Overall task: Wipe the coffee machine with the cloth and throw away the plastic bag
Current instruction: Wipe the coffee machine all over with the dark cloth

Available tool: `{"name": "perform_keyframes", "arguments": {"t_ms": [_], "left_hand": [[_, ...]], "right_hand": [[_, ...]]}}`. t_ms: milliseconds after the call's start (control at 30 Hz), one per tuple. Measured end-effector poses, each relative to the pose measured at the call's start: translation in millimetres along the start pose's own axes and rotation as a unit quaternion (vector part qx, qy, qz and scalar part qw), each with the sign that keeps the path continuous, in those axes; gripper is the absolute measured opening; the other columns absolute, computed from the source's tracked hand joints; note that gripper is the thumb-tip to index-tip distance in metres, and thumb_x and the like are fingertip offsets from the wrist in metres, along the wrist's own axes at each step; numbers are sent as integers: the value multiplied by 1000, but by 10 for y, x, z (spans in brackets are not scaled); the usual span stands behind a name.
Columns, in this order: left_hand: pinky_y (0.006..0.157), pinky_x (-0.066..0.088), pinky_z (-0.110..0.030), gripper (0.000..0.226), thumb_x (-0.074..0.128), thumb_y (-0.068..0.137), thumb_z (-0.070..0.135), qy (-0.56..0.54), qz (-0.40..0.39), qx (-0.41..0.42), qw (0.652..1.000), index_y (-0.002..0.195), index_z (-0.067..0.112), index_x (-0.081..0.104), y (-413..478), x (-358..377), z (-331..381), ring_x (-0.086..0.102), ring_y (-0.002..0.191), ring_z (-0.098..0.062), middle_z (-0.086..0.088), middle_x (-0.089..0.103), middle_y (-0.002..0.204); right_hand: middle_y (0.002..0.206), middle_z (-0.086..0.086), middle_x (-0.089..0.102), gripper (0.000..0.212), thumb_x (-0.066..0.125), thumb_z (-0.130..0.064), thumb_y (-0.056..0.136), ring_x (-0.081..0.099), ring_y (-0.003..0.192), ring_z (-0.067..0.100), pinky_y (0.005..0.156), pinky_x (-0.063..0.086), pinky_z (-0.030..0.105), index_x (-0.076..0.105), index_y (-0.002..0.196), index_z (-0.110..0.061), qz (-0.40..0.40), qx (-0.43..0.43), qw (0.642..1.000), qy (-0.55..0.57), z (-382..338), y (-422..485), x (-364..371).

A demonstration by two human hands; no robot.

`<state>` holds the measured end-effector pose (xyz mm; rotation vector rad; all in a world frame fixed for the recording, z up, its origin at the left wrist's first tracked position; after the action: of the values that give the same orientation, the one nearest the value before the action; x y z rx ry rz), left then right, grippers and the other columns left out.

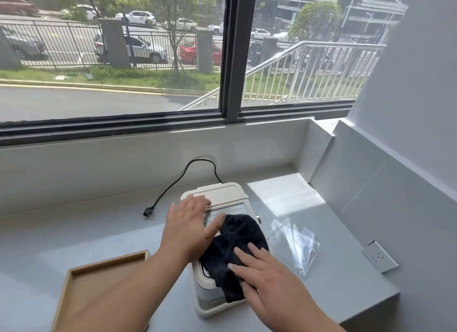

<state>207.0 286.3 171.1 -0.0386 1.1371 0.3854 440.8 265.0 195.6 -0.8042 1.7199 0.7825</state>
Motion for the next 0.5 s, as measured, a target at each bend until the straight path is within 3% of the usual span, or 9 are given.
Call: {"name": "perform_keyframes", "arguments": {"t_ms": [100, 167, 233, 300, 367, 500], "left_hand": [[127, 13, -51, 73, 19, 90, 82, 14, -12, 1, 1000, 132, 33, 53, 8, 17, -4, 27, 152, -20, 9, 49, 152], [127, 12, -51, 71, 23, 90, 79, 44, -22, 5, 999, 135, 32, 51, 23, 24, 9, 26, 152, -21, 8, 48, 153], [126, 15, -52, 64, 31, 91, 73, 70, -28, 10, 997, 137, 32, 50, 33, 34, 33, 27, 151, -23, 7, 48, 152], [125, 19, -51, 58, 36, 94, 68, 74, -33, 10, 997, 137, 31, 49, 43, 43, 43, 28, 150, -23, 7, 47, 152], [122, 24, -50, 52, 37, 99, 63, 64, -31, 9, 997, 137, 31, 51, 54, 49, 32, 30, 149, -23, 6, 47, 153], [124, 23, -45, 44, 40, 105, 48, 42, -19, 8, 999, 142, 28, 53, 65, 72, 2, 30, 151, -25, 4, 48, 155]], "right_hand": [[135, -7, 69, 47, 88, -25, 76, 67, 124, 24, 98, 57, 45, 76, 121, -34, 22, 29, 999, -4, 60, -12, 9], [143, -8, 64, 45, 81, -26, 84, 60, 134, 23, 108, 50, 43, 73, 127, -35, 16, 50, 999, 0, 110, 10, 22], [161, -13, 42, 43, 56, -32, 101, 33, 153, 19, 125, 18, 31, 58, 144, -40, -10, 75, 996, 38, 172, 77, 59], [168, -17, 26, 46, 39, -35, 107, 13, 158, 14, 121, -2, 19, 45, 152, -44, -30, 95, 993, 56, 275, 173, 123], [168, -18, 24, 46, 38, -36, 108, 12, 159, 14, 119, 0, 17, 43, 152, -45, -25, 105, 993, 52, 356, 299, 138], [169, -15, 23, 45, 41, -35, 108, 13, 159, 17, 123, 18, 26, 44, 153, -44, -21, 127, 990, 53, 491, 571, 150]]}}
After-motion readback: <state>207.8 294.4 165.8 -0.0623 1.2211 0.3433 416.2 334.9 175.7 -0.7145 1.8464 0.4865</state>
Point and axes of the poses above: each hand's wrist, its own y-axis towards the middle knuckle, its own x-axis out of the palm, z = x × y, the point moved 3 cm from there along y, towards the middle knuckle
